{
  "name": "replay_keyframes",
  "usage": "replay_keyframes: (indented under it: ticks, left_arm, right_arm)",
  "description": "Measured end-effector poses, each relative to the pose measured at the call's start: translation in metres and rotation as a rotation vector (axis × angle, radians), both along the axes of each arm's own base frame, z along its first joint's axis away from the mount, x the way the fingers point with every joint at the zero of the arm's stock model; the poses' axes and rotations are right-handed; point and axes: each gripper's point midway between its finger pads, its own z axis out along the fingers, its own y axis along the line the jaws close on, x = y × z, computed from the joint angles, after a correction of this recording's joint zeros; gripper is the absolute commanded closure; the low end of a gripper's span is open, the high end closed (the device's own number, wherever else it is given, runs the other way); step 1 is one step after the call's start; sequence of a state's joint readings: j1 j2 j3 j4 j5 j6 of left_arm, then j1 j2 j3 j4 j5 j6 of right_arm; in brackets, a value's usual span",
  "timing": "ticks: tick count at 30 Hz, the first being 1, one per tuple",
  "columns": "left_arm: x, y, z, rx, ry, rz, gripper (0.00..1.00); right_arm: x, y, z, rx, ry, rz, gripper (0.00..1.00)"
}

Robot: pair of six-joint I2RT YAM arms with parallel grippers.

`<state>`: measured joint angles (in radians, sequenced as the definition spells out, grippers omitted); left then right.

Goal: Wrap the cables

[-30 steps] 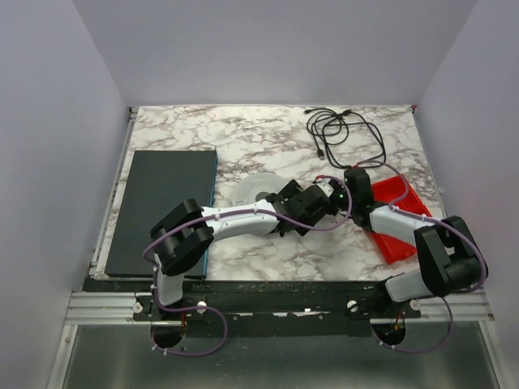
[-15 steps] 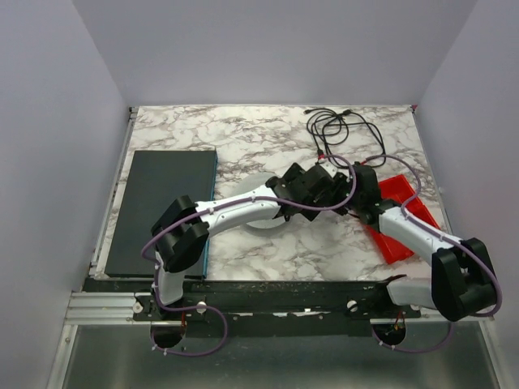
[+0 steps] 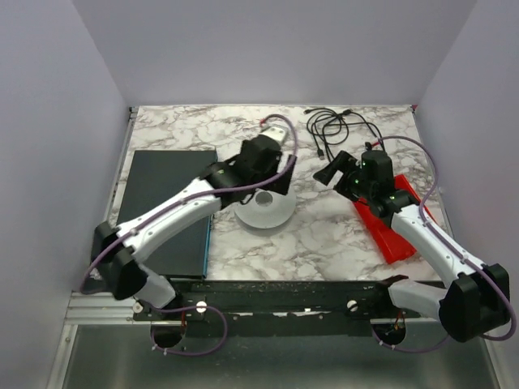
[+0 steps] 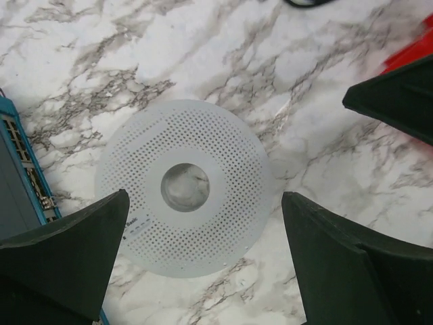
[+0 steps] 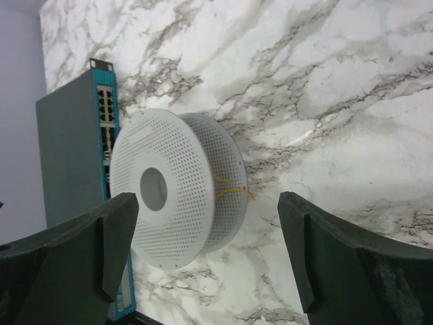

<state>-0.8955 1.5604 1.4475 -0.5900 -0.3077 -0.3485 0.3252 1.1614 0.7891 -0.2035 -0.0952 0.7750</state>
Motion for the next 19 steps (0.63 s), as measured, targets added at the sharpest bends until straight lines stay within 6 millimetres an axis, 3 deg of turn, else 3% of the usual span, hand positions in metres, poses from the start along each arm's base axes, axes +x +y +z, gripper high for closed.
replay_keyframes:
  ticks: [6, 9, 14, 19]
  left_arm:
    - [-0.019, 0.074, 0.052, -0.267, -0.062, 0.111, 0.01]
    - [-0.029, 0.092, 0.061, -0.326, -0.084, 0.136, 0.01]
    - [-0.039, 0.113, 0.047, -0.34, -0.067, 0.187, 0.01]
    - [-0.044, 0.121, 0.031, -0.339, -0.038, 0.217, 0.01]
  right_arm:
    - [0.006, -0.001, 0.044, -0.011, -0.102, 0.016, 0.0]
    - [0.009, 0.0, 0.056, -0.028, -0.137, 0.019, 0.0]
    - [0.005, 0.009, 0.056, -0.078, -0.148, 0.042, 0.0]
    - [0.006, 0.019, 0.052, -0.121, -0.138, 0.064, 0.0]
